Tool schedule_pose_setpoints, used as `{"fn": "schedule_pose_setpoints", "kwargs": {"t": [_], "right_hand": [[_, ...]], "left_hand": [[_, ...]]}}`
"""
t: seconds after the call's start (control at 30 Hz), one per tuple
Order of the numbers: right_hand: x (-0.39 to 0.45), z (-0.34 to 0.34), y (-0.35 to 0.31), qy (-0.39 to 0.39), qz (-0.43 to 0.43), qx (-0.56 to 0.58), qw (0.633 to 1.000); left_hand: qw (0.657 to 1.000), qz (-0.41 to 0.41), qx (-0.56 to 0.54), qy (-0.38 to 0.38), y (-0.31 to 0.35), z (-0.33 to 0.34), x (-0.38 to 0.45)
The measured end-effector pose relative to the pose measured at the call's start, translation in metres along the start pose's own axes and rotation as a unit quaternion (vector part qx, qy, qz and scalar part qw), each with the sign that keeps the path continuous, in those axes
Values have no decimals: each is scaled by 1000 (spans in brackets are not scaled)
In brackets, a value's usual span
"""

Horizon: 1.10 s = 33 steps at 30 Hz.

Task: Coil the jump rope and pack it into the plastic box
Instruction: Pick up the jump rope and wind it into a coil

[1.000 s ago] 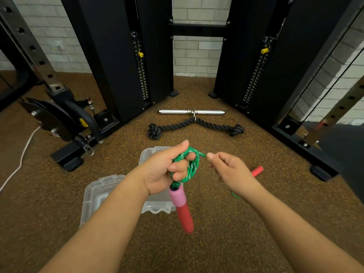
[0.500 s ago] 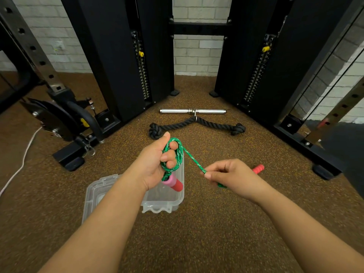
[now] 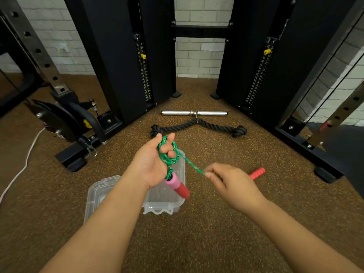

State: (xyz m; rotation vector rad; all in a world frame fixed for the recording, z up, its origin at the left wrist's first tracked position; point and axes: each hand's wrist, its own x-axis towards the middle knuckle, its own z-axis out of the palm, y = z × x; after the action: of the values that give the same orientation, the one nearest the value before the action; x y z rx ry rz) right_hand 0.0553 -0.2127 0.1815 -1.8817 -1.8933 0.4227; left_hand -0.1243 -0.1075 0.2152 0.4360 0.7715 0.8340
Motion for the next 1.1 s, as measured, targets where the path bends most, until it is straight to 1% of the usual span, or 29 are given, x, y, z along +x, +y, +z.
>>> {"fn": "schedule_pose_setpoints", "kwargs": {"t": [0.03,0.1,0.17,0.23,0.27,0.3,0.37,0.43,0.47,0.5,0.57,0.67,0.73,0.83,0.87,0.9,0.93,1.03,1.07,1.1], "right_hand": [[-2,4,-3,-19,-26,-23,999],[-7,14,-12,-50,-64,-38,996],[-9,20,-22,-65,-101,-38,992],[-7,16,-30,-61,-121,5,991],[-6,12,-34,-57,-123,37,990],[-4,7,-36,-49,-120,70,989],[0,-4,-39,-24,-98,144,984],[3,-14,-38,-7,-35,248,968],[5,-17,-35,-2,9,298,955],[7,-20,-31,7,47,326,944],[10,-20,-20,27,88,320,943],[12,-15,-11,41,116,326,937],[12,-15,-11,36,109,332,936],[11,-19,-14,23,49,330,942],[10,-20,-16,21,29,328,944],[10,-20,-18,19,20,327,944],[10,-21,-19,23,21,326,945],[12,-26,-19,52,61,336,938],[13,-27,-16,64,76,343,934],[14,-28,-13,75,90,348,930]], "left_hand": [[1000,-6,-7,-9,0,1,-1],[1000,0,17,-24,-1,3,-2],[994,28,104,-16,-8,5,-1],[972,57,228,10,-16,4,0],[956,52,289,10,-20,2,2],[937,30,347,0,-23,0,2],[888,-16,458,-37,-29,-5,1],[824,-22,559,-86,-32,-7,-2],[809,-18,576,-110,-33,-6,-3],[812,-22,568,-136,-33,-5,-3],[824,-44,533,-186,-31,-1,-3],[854,-46,478,-200,-30,3,-4],[879,-33,440,-182,-29,3,-5],[921,-11,357,-157,-23,-2,-3],[929,-9,337,-153,-20,-4,0],[928,-11,339,-153,-16,-7,2],[919,-17,362,-157,-14,-8,1],[855,-54,483,-181,-16,-2,-6],[838,-69,505,-193,-18,2,-9],[829,-79,513,-206,-20,6,-13]]}}
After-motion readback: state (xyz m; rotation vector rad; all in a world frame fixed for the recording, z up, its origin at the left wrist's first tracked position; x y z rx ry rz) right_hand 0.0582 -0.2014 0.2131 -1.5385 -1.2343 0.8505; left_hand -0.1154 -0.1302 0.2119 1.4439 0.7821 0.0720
